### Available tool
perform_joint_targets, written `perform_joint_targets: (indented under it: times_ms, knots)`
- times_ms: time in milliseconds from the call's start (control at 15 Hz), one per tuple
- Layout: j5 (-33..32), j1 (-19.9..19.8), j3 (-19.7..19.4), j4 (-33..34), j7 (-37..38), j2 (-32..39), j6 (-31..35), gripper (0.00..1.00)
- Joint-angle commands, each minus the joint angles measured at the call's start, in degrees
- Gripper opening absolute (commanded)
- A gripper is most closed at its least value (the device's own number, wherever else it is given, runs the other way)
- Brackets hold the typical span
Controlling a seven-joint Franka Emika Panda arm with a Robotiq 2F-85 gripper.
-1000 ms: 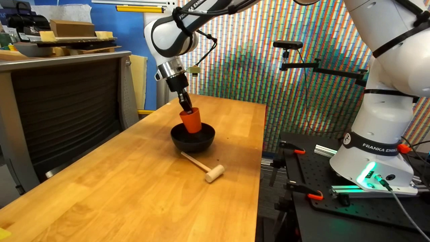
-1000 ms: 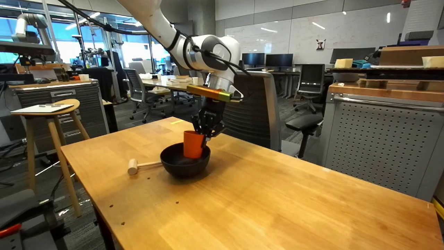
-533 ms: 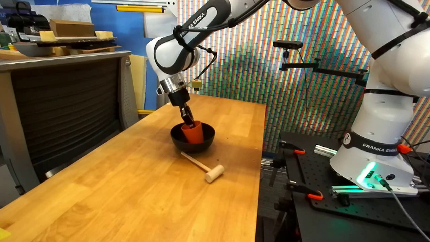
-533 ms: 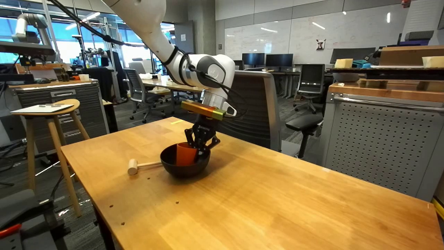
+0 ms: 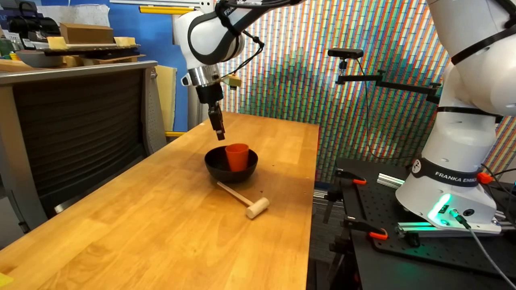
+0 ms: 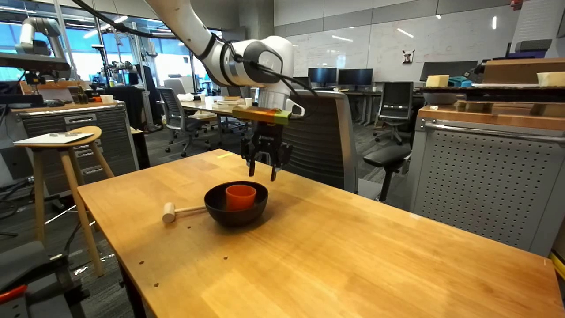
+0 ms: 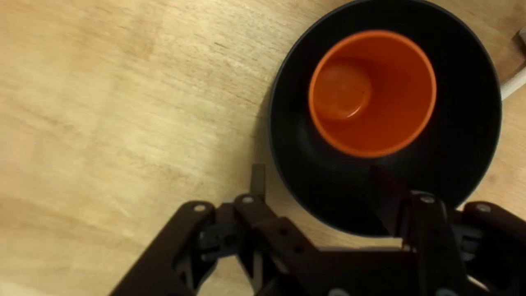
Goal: Put the cup in the bowl
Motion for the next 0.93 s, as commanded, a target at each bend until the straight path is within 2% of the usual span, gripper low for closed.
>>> perform_joint_targets:
  times_ms: [0,267,533,667,733,867]
  knots:
    - [-3.1,0.9,-0.9,-10.7,-0.1,-12.5,5.4,0.98]
    - [-5.1,1.4,-0.8,-17.8,0.0,-22.2,8.0,1.00]
    - [-6.2,1.7,-1.1,-22.9,-1.3,-29.3,7.6,1.00]
    - [-3.5,1.2,-1.4,-24.1,-1.8,-30.2,6.8,1.00]
    - [-4.6,1.9,-1.4,-20.6,-0.5,-27.4,5.5,1.00]
    - [-4.6,1.9,-1.7,-22.2,-0.5,-28.6,5.5,1.00]
